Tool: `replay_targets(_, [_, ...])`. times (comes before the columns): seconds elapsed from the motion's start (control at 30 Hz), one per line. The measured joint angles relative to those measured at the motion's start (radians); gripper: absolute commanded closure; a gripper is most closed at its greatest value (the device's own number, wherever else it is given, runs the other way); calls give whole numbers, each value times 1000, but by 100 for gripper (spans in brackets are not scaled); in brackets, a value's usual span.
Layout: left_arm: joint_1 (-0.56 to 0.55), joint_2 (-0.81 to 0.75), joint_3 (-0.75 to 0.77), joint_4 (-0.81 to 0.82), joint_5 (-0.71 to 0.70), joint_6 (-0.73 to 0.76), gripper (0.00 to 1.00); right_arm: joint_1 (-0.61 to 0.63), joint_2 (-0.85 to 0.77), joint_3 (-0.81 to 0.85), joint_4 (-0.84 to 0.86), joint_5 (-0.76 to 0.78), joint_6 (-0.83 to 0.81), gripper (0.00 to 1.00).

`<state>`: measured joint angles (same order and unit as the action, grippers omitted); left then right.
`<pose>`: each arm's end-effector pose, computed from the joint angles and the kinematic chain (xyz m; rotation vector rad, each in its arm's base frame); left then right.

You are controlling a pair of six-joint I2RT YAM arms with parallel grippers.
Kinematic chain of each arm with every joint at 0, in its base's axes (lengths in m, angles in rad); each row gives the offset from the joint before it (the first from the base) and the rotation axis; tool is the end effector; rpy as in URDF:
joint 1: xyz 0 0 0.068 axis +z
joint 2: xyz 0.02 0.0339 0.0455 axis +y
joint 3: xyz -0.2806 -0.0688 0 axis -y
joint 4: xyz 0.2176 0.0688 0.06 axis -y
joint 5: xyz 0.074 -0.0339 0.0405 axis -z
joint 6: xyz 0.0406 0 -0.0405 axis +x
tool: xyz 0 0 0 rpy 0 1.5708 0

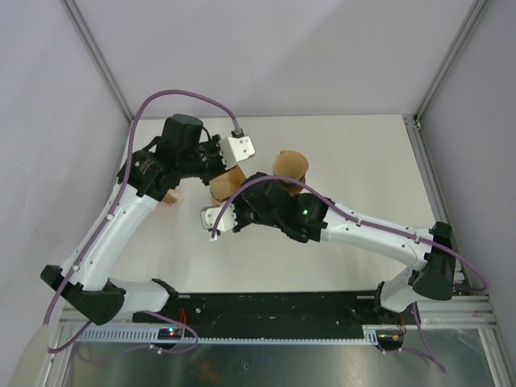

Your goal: Place the coffee filter in the dripper

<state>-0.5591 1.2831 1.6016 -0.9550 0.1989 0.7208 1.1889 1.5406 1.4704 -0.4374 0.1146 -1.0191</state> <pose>0.1820 -0.1234 0.4400 1.3981 1.6931 -0.1288 0.1283 0.3070 0.3830 -1.8203 0.9956 -0.0151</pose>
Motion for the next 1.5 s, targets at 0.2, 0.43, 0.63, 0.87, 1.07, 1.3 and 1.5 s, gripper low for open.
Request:
replay_targets(0.2, [-2,5,11,-6,-13,-18,100,-2,-5,0,9,-4,16,82])
replay_targets(0.43, [3,5,-16,58,-37,-25,100,-12,-60,-47,25,-69,78,53])
replay_targets(0.63, [37,6,-79,96,-36,-41,100,-56,-149,-76,40,-188,142,45])
replay_targets(0.87, [72,8,-114,128,-8,-61,100,-108,-220,-97,80,-315,225,43])
replay_targets(1.07, [121,34,-134,140,52,-87,100,-161,-240,-127,113,-385,297,42])
replay_targets(1.3, [217,108,-134,154,126,-158,100,-216,-240,-137,166,-377,429,37])
replay_targets(1.5, [240,129,-150,159,158,-220,100,-264,-211,-137,269,-291,648,31])
